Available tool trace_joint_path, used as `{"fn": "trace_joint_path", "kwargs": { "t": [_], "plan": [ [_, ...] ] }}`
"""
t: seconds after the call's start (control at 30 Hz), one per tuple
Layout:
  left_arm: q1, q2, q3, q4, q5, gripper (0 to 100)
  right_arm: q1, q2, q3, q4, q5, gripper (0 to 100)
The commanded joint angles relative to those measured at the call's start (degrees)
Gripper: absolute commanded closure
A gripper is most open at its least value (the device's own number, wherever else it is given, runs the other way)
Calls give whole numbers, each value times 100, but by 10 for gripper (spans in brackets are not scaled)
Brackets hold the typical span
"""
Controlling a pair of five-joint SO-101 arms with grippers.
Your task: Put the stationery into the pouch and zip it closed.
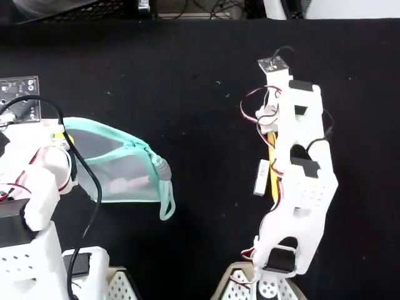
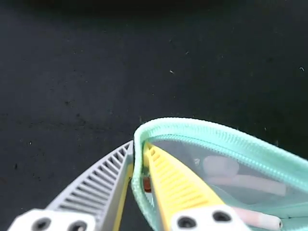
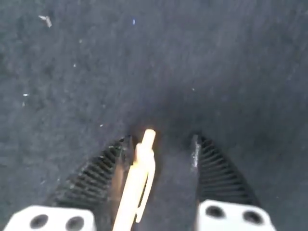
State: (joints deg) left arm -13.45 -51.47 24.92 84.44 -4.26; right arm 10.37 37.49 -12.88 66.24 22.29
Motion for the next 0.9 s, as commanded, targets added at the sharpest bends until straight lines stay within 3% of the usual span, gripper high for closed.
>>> {"fn": "trace_joint_path", "kwargs": {
  "t": [0.0,0.1,0.43,0.63,0.87],
  "plan": [
    [75,466,796,167,9,970,35,40,-207,9,35,815],
    [75,475,796,167,9,970,70,40,-198,9,35,984],
    [75,484,787,132,9,970,53,-1024,171,281,185,987],
    [75,484,787,132,9,970,-202,-3090,1385,229,193,987],
    [75,484,787,141,18,970,-1002,-6141,3503,-492,149,987]
  ]
}}
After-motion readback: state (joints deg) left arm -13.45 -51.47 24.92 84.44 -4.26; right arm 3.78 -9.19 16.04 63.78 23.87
